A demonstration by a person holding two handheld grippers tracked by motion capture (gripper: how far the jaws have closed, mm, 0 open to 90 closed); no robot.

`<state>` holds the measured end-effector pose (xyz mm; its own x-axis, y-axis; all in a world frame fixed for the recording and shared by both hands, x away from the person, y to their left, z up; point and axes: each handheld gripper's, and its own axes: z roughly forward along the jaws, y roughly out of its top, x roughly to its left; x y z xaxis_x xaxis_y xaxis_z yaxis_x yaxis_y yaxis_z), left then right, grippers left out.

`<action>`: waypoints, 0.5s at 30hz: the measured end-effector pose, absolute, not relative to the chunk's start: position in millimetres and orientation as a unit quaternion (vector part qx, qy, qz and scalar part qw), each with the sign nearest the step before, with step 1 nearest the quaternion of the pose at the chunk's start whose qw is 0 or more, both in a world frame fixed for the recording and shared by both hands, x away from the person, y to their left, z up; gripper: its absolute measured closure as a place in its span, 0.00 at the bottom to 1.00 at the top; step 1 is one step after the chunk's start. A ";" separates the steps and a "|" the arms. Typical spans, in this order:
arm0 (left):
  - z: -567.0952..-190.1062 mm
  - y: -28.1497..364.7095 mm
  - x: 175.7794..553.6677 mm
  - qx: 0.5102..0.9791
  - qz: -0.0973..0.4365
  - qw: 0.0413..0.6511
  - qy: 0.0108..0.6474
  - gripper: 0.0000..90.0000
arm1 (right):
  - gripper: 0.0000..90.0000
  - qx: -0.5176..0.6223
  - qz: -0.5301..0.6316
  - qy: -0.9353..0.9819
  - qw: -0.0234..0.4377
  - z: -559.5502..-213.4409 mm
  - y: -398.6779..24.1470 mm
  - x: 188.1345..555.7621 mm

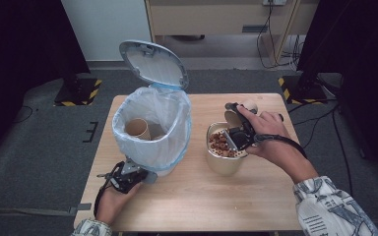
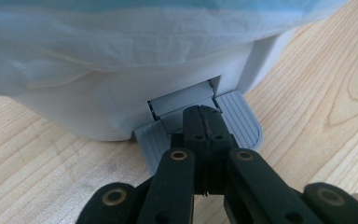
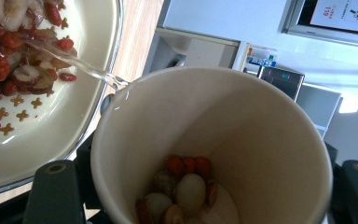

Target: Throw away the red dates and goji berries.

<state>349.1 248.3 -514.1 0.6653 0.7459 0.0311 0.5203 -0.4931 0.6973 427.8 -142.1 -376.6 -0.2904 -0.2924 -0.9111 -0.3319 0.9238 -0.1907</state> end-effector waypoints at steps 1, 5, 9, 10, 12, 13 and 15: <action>-514.1 248.3 349.1 0.848 0.167 0.338 0.373 1.00 | 0.30 -0.193 0.019 0.804 0.562 -376.8 -141.9 427.6; -514.1 248.3 349.1 0.848 0.167 0.338 0.373 1.00 | 0.30 -0.193 0.019 0.803 0.563 -376.3 -141.6 427.0; -514.1 248.4 349.1 0.848 0.167 0.338 0.373 1.00 | 0.30 -0.196 0.016 0.801 0.565 -376.1 -142.0 426.9; -514.1 248.3 349.1 0.848 0.167 0.338 0.373 1.00 | 0.30 -0.196 0.016 0.801 0.566 -376.0 -142.3 427.0; -514.1 248.3 349.1 0.848 0.167 0.338 0.373 1.00 | 0.30 -0.197 0.015 0.799 0.568 -375.2 -143.2 427.5; -514.1 248.4 349.1 0.848 0.167 0.338 0.373 1.00 | 0.30 -0.198 0.014 0.797 0.570 -374.3 -143.6 427.3; -514.1 248.4 349.1 0.848 0.167 0.338 0.373 1.00 | 0.30 -0.199 0.014 0.794 0.574 -371.9 -144.4 426.5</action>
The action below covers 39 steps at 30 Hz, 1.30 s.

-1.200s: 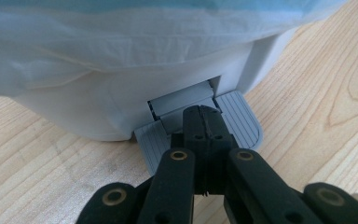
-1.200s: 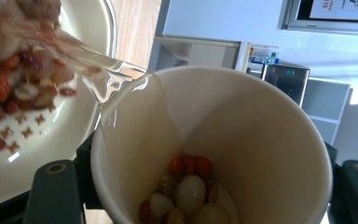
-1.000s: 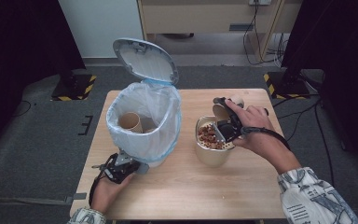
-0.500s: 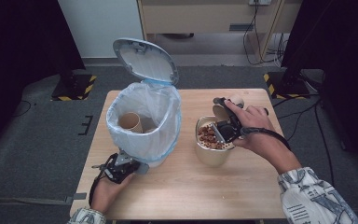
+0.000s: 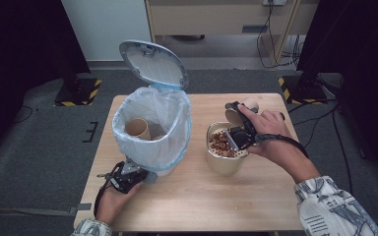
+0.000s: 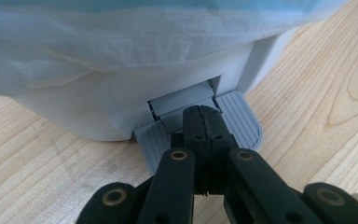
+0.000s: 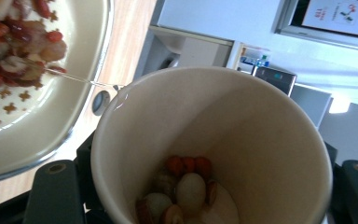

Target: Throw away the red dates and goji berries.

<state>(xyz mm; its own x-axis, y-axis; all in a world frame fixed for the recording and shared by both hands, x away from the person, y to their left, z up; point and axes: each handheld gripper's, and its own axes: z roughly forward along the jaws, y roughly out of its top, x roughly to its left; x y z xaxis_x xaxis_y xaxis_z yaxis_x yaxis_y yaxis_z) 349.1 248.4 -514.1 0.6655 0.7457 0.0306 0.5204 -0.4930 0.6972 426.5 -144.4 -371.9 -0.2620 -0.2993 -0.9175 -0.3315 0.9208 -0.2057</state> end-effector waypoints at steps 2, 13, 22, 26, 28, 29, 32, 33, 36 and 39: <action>-514.1 248.3 349.1 0.848 0.167 0.338 0.373 1.00 | 0.30 -0.203 0.014 0.790 0.579 -368.3 -145.2 426.4; -514.1 248.3 349.1 0.848 0.167 0.338 0.373 1.00 | 0.30 -0.232 -0.021 0.762 0.604 -347.7 -142.2 424.1; -514.2 248.4 349.1 0.848 0.167 0.338 0.373 1.00 | 0.30 -0.266 -0.068 0.733 0.622 -346.4 -132.6 417.7; -514.2 248.3 349.1 0.848 0.167 0.338 0.373 1.00 | 0.31 -0.276 -0.081 0.729 0.621 -348.6 -130.0 417.3; -514.2 248.4 349.2 0.848 0.167 0.338 0.373 1.00 | 0.31 -0.275 -0.081 0.731 0.619 -349.9 -129.3 417.5; -514.1 248.4 349.1 0.848 0.167 0.338 0.373 1.00 | 0.31 -0.276 -0.082 0.732 0.618 -350.9 -129.1 417.9; -514.1 248.4 349.1 0.848 0.167 0.338 0.373 1.00 | 0.31 -0.285 -0.091 0.726 0.619 -354.4 -128.7 418.3; -514.1 248.4 349.1 0.848 0.167 0.338 0.373 1.00 | 0.31 -0.286 -0.092 0.726 0.619 -354.6 -128.6 418.1; -514.1 248.3 349.1 0.848 0.167 0.338 0.373 1.00 | 0.31 -0.287 -0.092 0.725 0.619 -354.4 -128.7 417.8; -514.1 248.4 349.1 0.848 0.167 0.338 0.373 1.00 | 0.31 -0.288 -0.095 0.722 0.622 -354.0 -129.4 417.2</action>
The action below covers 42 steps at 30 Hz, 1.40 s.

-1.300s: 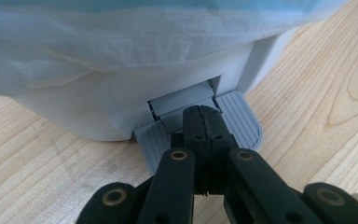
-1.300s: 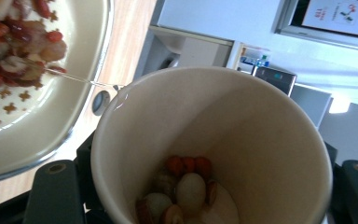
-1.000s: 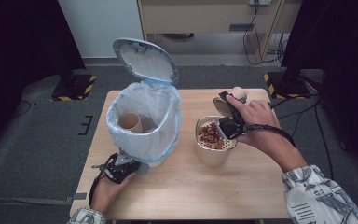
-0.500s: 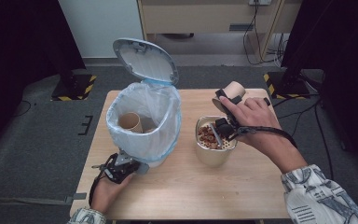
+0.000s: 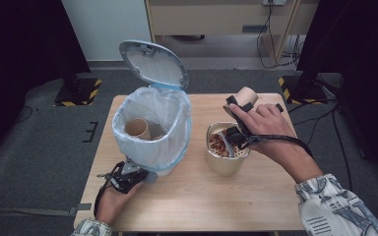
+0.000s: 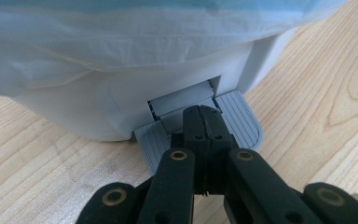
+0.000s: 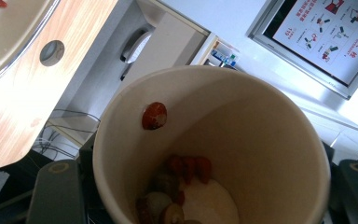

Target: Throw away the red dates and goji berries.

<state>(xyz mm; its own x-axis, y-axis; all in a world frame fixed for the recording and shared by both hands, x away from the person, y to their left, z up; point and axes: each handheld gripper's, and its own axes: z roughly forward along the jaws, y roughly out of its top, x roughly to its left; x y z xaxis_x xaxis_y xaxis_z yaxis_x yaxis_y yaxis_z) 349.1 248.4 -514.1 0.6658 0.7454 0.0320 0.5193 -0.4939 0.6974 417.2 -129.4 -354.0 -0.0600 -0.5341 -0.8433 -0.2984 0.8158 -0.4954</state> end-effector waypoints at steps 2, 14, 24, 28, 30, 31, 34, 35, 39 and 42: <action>-514.1 248.3 349.0 0.848 0.167 0.338 0.373 1.00 | 0.31 -0.295 -0.102 0.717 0.624 -354.1 -129.4 416.9; -514.1 248.3 349.0 0.848 0.167 0.338 0.373 1.00 | 0.31 -0.305 -0.107 0.706 0.630 -357.8 -128.4 414.8; -514.1 248.1 348.9 0.847 0.168 0.338 0.374 1.00 | 0.32 -0.318 -0.120 0.698 0.630 -360.6 -127.9 413.3; -514.1 248.0 348.8 0.847 0.168 0.337 0.374 1.00 | 0.32 -0.346 -0.131 0.694 0.617 -373.5 -125.1 409.5; -514.1 248.1 348.9 0.847 0.168 0.337 0.374 1.00 | 0.32 -0.335 -0.128 0.695 0.623 -371.8 -125.9 411.2; -514.1 248.1 348.9 0.847 0.168 0.337 0.374 1.00 | 0.32 -0.326 -0.129 0.694 0.629 -370.0 -126.4 412.5; -514.2 248.4 349.1 0.847 0.167 0.339 0.374 1.00 | 0.32 -0.367 -0.158 0.687 0.607 -383.8 -123.5 410.1; -514.2 248.3 349.0 0.847 0.167 0.338 0.374 1.00 | 0.32 -0.372 -0.163 0.682 0.608 -382.8 -123.2 411.7; -514.2 248.4 349.0 0.847 0.167 0.339 0.374 1.00 | 0.32 -0.358 -0.157 0.690 0.610 -384.1 -123.1 412.8; -514.2 248.3 349.0 0.847 0.167 0.338 0.374 1.00 | 0.32 -0.370 -0.158 0.687 0.605 -387.5 -120.7 411.0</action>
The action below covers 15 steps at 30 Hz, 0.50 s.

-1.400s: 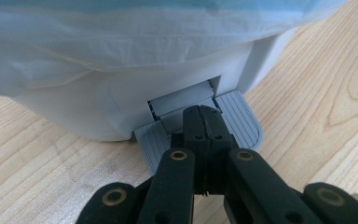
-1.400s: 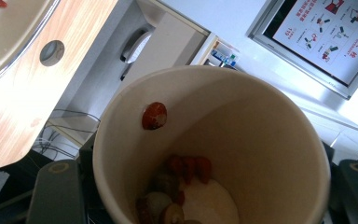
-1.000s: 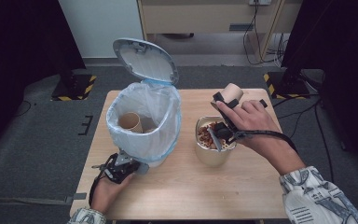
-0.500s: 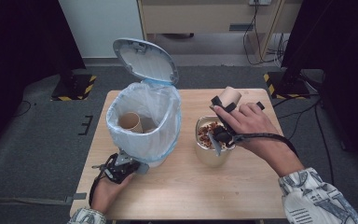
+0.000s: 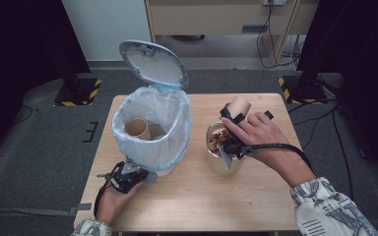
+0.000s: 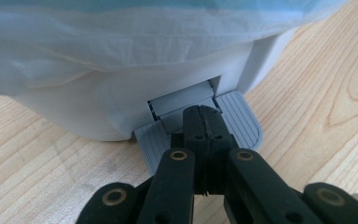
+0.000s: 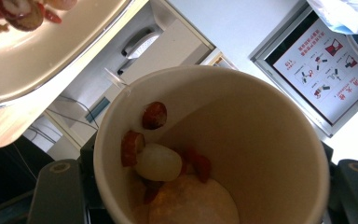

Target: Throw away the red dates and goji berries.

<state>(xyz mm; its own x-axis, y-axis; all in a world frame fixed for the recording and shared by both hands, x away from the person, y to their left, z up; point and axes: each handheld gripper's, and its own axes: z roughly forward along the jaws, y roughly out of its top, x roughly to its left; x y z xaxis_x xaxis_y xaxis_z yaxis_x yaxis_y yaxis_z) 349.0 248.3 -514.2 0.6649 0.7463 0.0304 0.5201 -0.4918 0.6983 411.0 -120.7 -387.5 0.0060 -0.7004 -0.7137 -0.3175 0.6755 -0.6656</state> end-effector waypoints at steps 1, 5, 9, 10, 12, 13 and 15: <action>-514.2 248.4 349.0 0.847 0.167 0.338 0.373 1.00 | 0.32 -0.360 -0.153 0.692 0.607 -388.0 -121.5 410.9; -514.2 248.3 349.0 0.847 0.167 0.338 0.374 1.00 | 0.32 -0.367 -0.158 0.690 0.604 -386.8 -123.3 412.2; -514.2 248.2 348.9 0.847 0.168 0.338 0.374 1.00 | 0.32 -0.356 -0.151 0.693 0.608 -384.8 -126.3 411.4; -514.1 248.1 348.8 0.847 0.168 0.338 0.374 1.00 | 0.32 -0.357 -0.153 0.693 0.607 -384.1 -126.9 411.9; -514.2 248.2 349.0 0.847 0.167 0.338 0.374 1.00 | 0.32 -0.357 -0.154 0.691 0.609 -382.9 -127.2 412.0; -514.2 248.3 349.0 0.847 0.167 0.338 0.374 1.00 | 0.32 -0.356 -0.154 0.692 0.609 -383.2 -127.1 411.5; -514.2 248.3 349.0 0.847 0.167 0.338 0.374 1.00 | 0.32 -0.359 -0.155 0.691 0.608 -382.8 -126.1 410.9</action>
<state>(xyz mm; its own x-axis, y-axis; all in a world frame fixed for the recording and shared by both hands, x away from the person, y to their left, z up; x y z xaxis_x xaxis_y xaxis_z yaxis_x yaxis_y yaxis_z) 349.0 248.3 -514.2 0.6649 0.7463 0.0309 0.5199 -0.4921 0.6982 410.9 -126.1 -382.8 -0.0016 -0.6847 -0.7288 -0.3078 0.6938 -0.6511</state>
